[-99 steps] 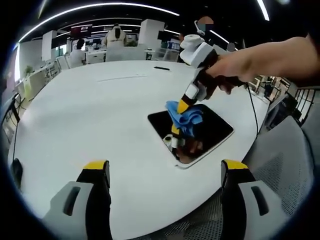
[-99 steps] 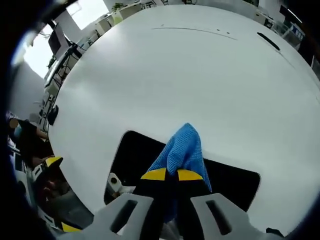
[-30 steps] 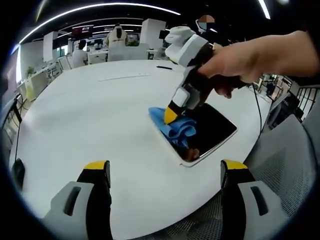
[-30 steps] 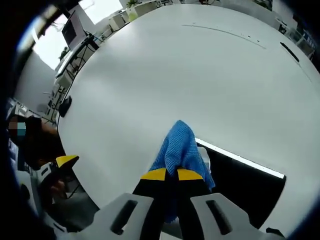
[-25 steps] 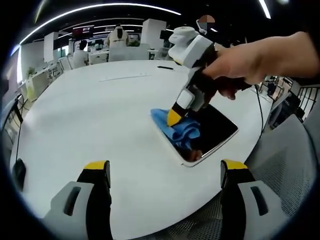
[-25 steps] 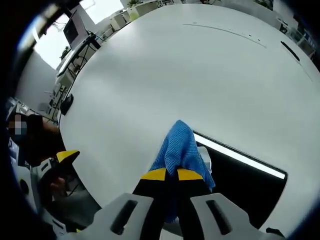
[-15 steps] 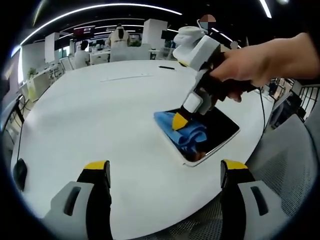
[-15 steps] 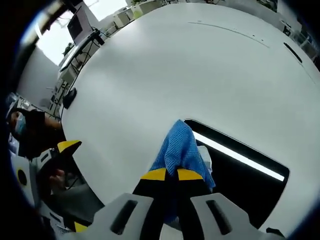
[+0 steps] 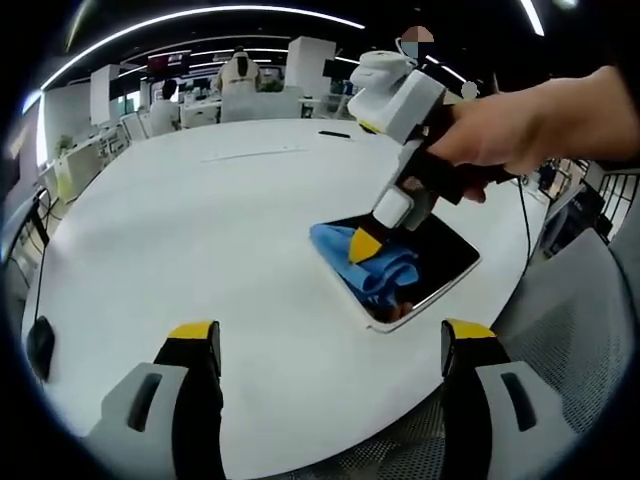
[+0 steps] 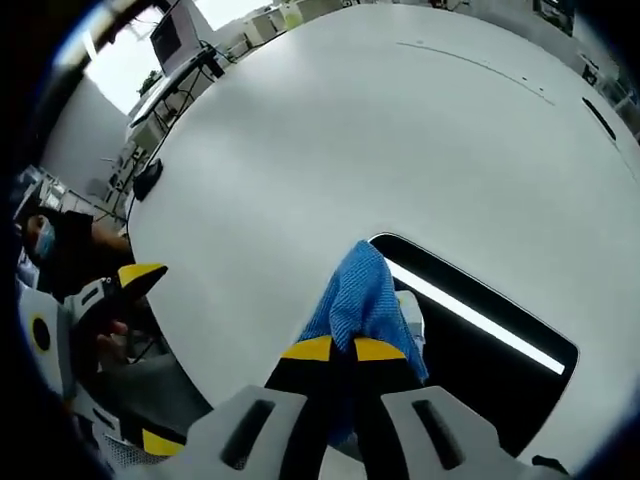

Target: Wipe the mirror surface with the cleaning cloth until all visible marks leave the cleaned area.

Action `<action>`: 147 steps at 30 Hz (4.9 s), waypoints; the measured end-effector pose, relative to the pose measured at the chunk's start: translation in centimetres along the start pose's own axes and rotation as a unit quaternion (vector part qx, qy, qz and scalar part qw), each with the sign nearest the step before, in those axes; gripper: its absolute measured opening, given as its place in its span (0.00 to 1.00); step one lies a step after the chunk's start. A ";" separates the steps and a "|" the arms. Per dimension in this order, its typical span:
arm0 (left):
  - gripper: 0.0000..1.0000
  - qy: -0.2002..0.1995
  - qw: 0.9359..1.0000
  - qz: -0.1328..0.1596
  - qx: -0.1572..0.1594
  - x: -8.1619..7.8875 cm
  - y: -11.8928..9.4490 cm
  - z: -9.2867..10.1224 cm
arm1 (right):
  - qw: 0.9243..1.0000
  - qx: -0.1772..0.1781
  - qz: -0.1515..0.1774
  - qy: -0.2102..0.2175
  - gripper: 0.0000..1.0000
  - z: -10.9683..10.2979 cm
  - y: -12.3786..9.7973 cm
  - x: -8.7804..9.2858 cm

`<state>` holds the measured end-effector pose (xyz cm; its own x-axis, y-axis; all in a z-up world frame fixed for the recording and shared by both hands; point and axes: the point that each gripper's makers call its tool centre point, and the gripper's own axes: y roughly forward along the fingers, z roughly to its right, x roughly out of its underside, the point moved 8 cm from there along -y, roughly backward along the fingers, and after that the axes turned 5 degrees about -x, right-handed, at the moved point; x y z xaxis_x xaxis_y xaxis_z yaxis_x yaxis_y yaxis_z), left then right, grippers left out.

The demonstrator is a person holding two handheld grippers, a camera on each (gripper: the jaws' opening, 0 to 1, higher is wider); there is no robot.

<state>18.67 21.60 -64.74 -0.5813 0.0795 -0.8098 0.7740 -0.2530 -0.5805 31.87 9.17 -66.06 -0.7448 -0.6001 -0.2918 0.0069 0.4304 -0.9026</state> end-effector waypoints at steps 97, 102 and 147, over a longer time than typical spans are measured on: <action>0.94 0.018 1.000 -0.003 0.023 -0.3 -0.2 0.9 | 0.987 0.022 0.056 0.150 0.00 14.0 -7.0 9.3; 0.94 0.016 1.000 0.001 0.020 -0.3 -0.3 0.8 | 0.986 0.026 0.058 0.157 0.00 14.5 -7.4 9.7; 0.94 0.017 1.000 -0.001 0.020 -0.4 -0.4 0.9 | 0.982 0.094 0.068 0.147 0.00 12.6 -7.8 11.4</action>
<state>18.36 20.76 -64.15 -0.5727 0.1127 -0.8120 0.7623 -0.2911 -0.5780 31.69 -9.50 -66.33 -0.8887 -0.3136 -0.3344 0.2216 0.3447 -0.9122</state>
